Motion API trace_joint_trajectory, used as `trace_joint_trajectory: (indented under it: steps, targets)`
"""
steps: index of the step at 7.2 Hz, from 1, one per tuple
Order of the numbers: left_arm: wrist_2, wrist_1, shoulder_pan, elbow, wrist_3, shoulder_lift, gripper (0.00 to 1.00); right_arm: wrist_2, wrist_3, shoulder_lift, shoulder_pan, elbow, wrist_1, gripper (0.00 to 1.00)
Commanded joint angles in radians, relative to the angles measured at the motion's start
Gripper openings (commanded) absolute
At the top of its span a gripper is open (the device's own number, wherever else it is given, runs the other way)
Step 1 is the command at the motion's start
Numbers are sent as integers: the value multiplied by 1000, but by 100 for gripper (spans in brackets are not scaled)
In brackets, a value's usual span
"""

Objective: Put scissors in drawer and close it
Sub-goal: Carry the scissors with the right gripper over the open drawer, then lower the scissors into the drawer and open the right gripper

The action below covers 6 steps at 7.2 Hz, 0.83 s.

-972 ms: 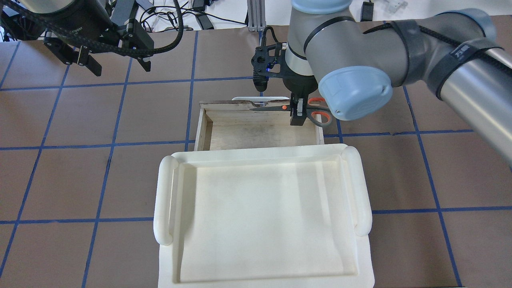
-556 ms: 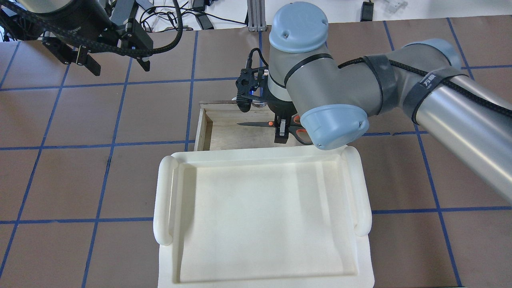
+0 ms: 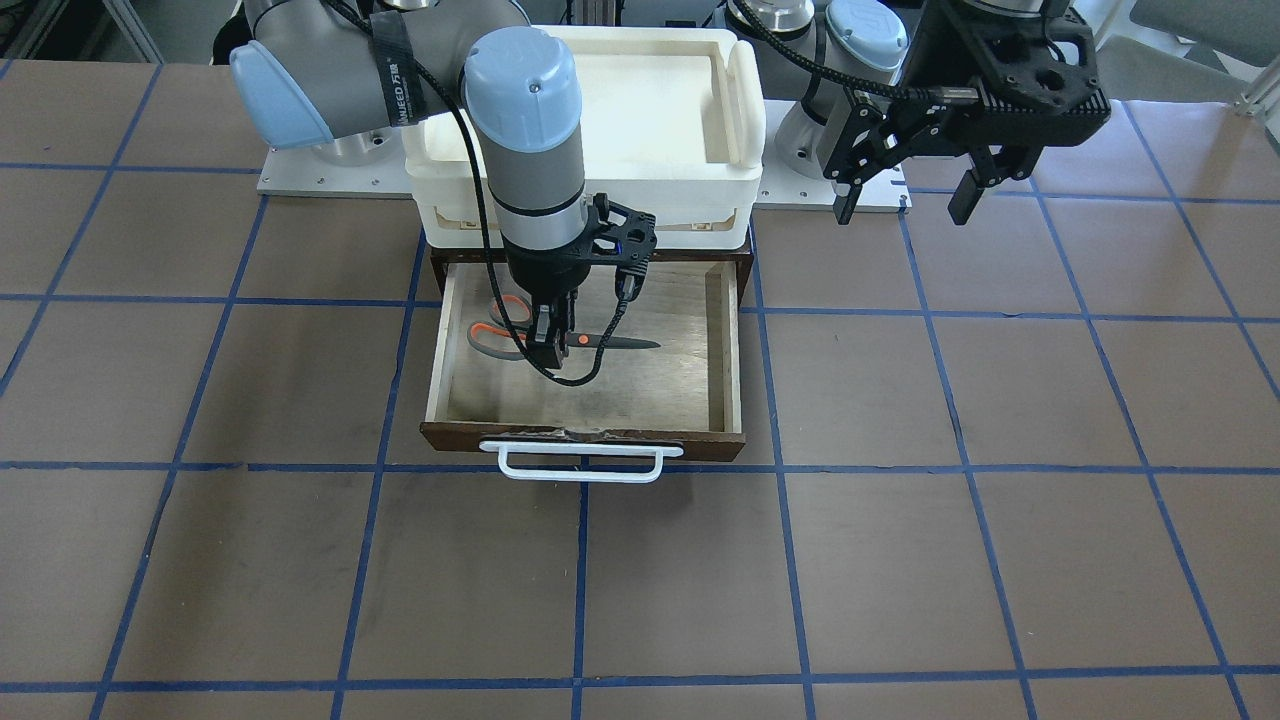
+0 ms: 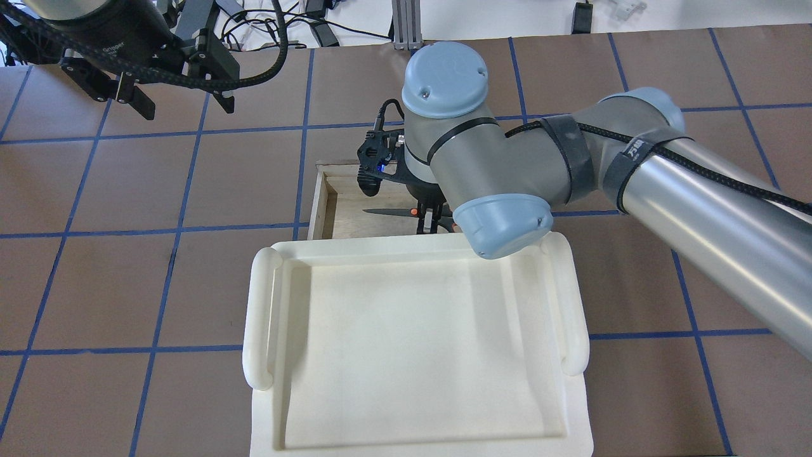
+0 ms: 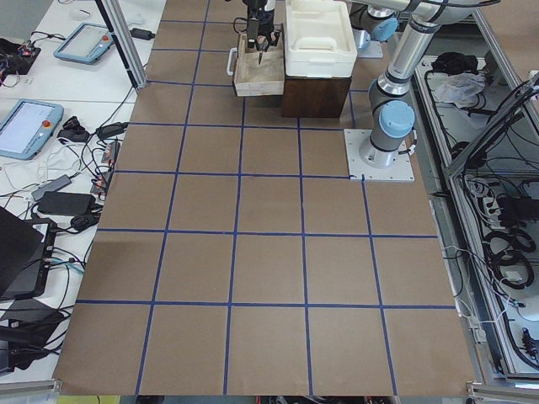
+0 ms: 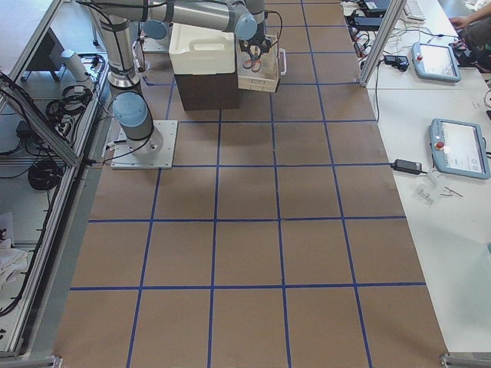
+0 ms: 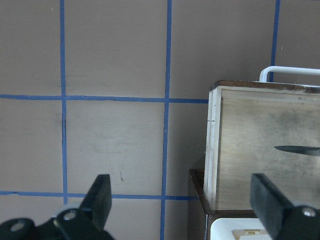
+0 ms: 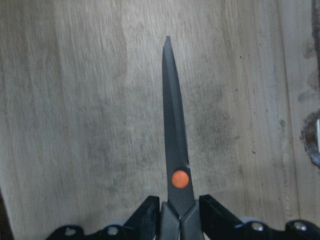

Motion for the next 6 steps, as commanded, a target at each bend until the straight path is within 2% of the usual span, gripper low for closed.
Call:
trace_joint_trajectory:
  steps: [1,6]
  targets:
    - [2,-2,1,0,0,0,100,8,3,27,11,0,0,0]
    - [-7,-10,7,0,3,8,100,1,3,62,40,0,-2,0]
